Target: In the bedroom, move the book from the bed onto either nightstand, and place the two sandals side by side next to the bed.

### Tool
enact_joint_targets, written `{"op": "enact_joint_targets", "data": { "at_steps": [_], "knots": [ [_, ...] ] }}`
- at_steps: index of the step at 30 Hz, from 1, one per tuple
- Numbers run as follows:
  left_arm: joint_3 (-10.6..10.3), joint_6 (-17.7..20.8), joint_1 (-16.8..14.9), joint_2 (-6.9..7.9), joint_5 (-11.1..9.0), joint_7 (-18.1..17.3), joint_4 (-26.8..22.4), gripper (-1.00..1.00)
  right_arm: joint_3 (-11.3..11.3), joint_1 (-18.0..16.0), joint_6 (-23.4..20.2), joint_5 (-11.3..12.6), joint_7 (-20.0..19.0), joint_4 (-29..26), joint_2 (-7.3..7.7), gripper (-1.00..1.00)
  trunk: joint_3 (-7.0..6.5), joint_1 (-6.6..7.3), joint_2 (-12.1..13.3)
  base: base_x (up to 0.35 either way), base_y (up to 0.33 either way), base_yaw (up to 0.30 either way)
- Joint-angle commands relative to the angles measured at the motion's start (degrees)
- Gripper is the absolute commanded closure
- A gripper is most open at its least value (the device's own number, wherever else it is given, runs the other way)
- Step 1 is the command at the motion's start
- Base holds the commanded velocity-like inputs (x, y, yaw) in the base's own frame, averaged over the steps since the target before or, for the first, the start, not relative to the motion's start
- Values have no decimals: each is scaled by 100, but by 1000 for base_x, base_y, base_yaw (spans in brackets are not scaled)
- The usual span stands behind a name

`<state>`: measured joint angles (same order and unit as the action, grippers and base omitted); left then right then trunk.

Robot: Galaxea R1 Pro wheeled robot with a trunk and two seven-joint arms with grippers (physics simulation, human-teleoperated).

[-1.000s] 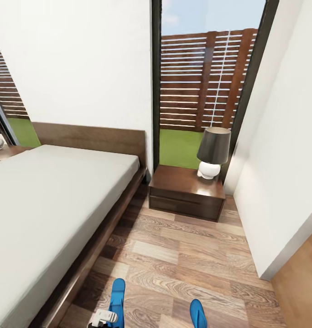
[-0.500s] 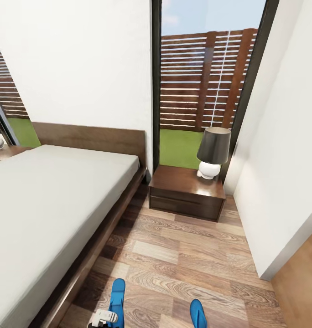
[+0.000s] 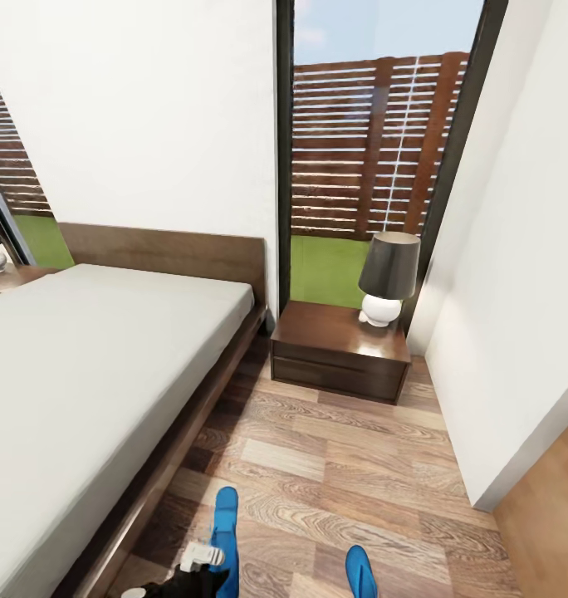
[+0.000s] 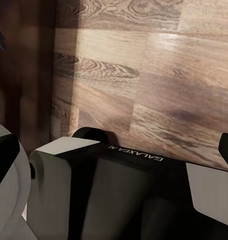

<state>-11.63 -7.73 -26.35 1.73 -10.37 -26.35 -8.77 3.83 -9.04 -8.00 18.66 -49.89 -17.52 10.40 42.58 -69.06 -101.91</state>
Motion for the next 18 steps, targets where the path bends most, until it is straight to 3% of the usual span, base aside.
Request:
{"op": "enact_joint_targets", "data": {
  "at_steps": [1, 4, 7, 11, 15, 18],
  "knots": [
    [-52, -8, -2, -32, -34, -23, -205, 100, 39, -2, -44, 61, -4, -6, 6, -100, 6, 1, -2, 0, 0, 0],
    [-51, 97, -3, -129, -37, -33, -706, 100, 35, -2, -44, 62, -4, -6, 6, -100, 6, 1, -2, 0, 0, 0],
    [-45, 760, -18, -301, -42, -20, -1360, 100, 28, -2, -44, 64, -4, -6, 6, -100, 6, 1, -2, 0, 0, 0],
    [-42, 1477, -44, -413, -50, 10, -2063, 100, 23, -2, -44, 65, -4, -6, 6, -100, 6, 1, -2, 0, 0, 0],
    [-29, 1683, -76, -433, -56, 16, -2442, 100, 27, -2, -44, 66, -4, -6, 6, -100, 6, 1, -2, 0, 0, 0],
    [-13, 1717, -85, -432, -67, 13, -2451, 100, 23, -2, -44, 66, -4, -6, 6, -100, 6, 1, -2, 0, 0, 0]
  ]
}}
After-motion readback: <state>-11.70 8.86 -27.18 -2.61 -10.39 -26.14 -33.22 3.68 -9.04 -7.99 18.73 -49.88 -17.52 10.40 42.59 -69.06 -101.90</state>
